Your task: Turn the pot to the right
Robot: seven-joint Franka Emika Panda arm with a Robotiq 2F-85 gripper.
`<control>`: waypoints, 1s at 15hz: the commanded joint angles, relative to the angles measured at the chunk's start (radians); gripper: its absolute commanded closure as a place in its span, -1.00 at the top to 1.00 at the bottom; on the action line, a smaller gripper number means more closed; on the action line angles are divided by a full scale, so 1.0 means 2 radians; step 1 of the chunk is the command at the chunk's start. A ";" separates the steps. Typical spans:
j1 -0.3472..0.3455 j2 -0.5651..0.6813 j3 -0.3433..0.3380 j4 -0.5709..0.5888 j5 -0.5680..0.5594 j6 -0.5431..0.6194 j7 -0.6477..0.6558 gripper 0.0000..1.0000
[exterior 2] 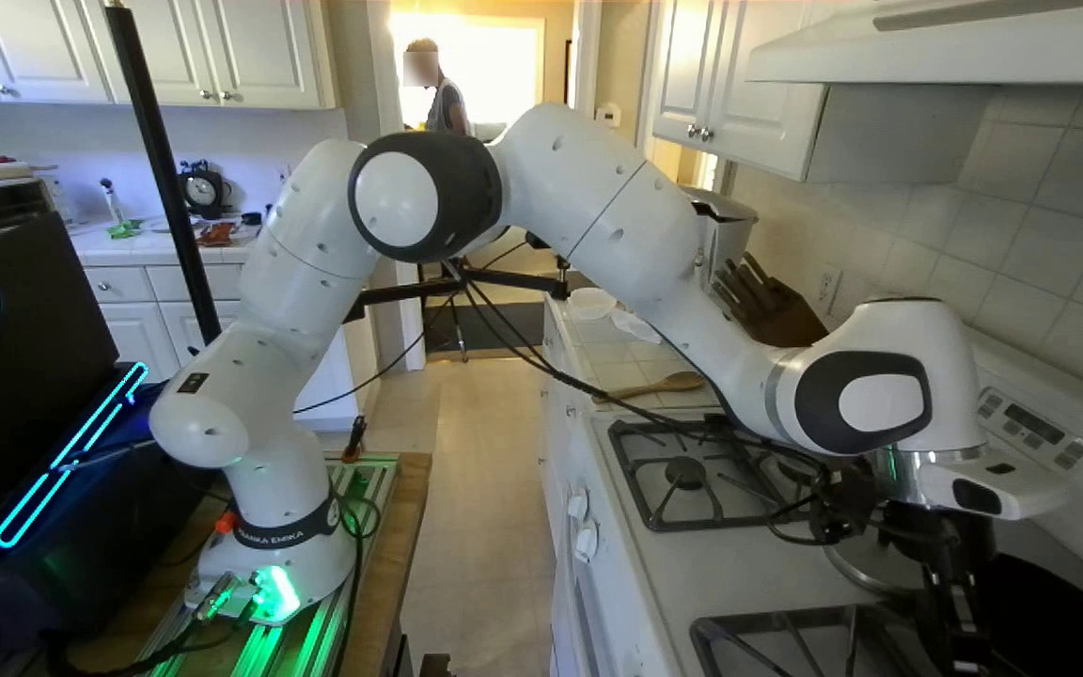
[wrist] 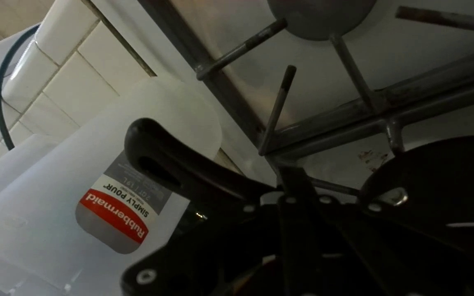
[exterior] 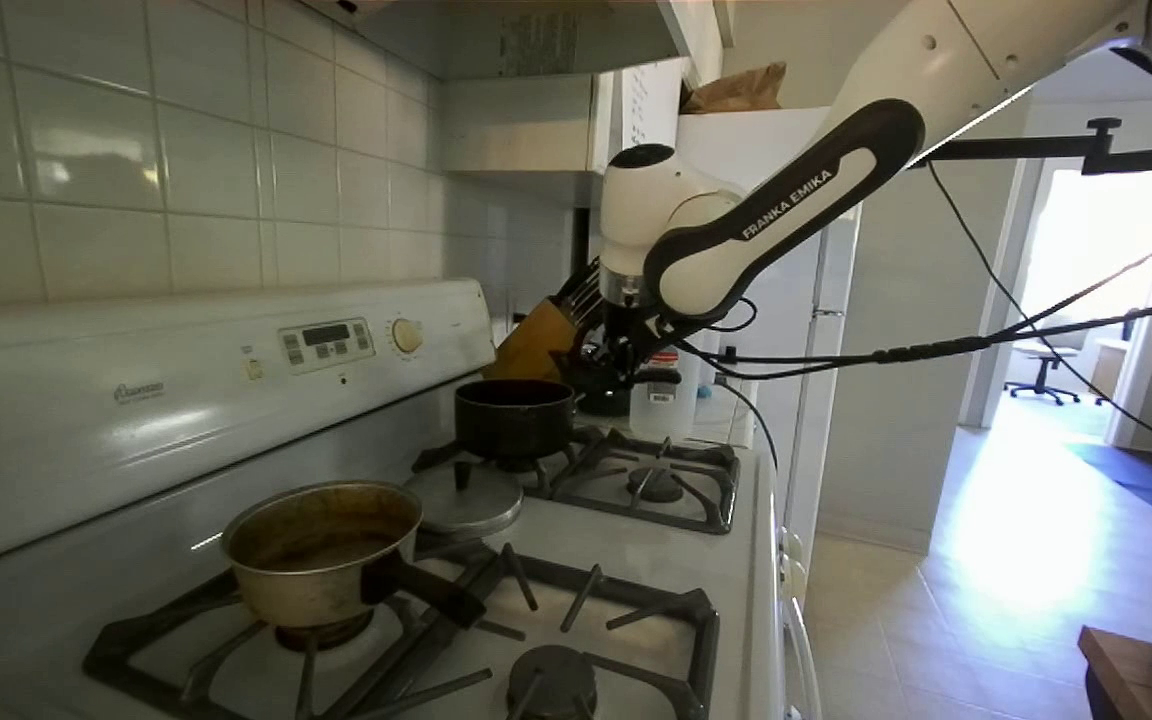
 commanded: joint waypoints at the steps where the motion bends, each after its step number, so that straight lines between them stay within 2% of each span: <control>1: -0.003 0.027 -0.003 0.041 0.012 -0.012 -0.015 -1.00; 9: -0.003 0.048 -0.008 0.069 0.012 -0.007 -0.015 -1.00; 15: 0.008 -0.002 0.006 0.012 0.026 -0.026 -0.035 -1.00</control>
